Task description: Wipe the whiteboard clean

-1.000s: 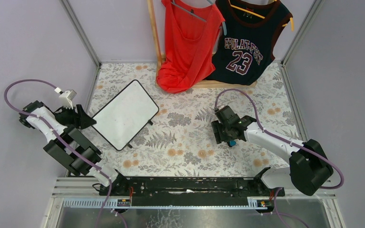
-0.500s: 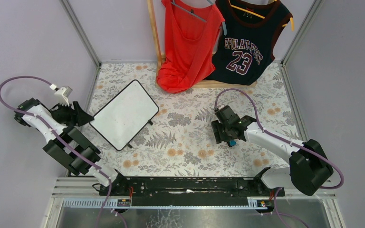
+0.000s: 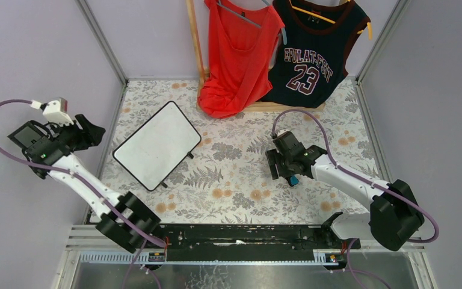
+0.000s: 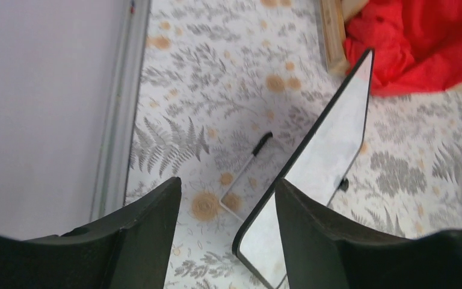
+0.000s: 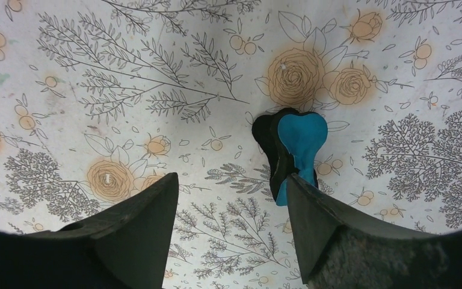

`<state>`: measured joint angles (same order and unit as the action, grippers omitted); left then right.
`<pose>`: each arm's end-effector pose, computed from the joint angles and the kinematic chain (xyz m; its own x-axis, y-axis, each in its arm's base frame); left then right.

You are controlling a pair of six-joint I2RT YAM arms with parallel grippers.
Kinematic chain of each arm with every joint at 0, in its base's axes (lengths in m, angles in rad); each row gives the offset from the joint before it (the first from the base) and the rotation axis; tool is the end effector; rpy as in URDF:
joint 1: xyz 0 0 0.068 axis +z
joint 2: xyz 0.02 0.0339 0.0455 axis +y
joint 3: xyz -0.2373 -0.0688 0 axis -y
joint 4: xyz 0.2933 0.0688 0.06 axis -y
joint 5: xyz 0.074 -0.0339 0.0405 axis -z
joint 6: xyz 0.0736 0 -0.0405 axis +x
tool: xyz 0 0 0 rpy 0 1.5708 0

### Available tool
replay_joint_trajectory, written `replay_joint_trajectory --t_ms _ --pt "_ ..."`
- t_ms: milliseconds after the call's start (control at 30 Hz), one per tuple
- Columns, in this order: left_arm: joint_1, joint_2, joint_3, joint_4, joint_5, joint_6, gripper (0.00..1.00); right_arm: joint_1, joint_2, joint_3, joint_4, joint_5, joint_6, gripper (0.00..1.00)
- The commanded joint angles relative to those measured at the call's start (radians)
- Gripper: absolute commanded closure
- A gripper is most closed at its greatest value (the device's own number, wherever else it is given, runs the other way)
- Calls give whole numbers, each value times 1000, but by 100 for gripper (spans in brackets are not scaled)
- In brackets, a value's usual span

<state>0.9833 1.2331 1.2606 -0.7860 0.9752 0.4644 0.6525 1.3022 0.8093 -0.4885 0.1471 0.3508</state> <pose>0.2262 0.2297 0.3261 -0.4008 -0.1486 -0.9040 0.0511 0.9816 -0.1840 0.2651 0.1890 0.1343 -0.8044 -0.1869 -0.5639 -0.2763 0.9580 0.0766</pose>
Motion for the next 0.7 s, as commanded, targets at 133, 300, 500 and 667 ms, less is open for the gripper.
replay_joint_trajectory --t_ms 133,300,500,667 --pt "-61 -139 -138 558 -140 -597 42 -2 -33 50 8 20 -6 25" --pt "-170 -146 -158 596 -260 -665 42 -2 -55 35 11 27 -6 24" --pt "-337 -191 -206 634 -411 -682 42 -2 -87 26 17 50 2 19" --pt "-512 -215 -227 660 -513 -693 28 -2 -111 30 30 76 16 0"
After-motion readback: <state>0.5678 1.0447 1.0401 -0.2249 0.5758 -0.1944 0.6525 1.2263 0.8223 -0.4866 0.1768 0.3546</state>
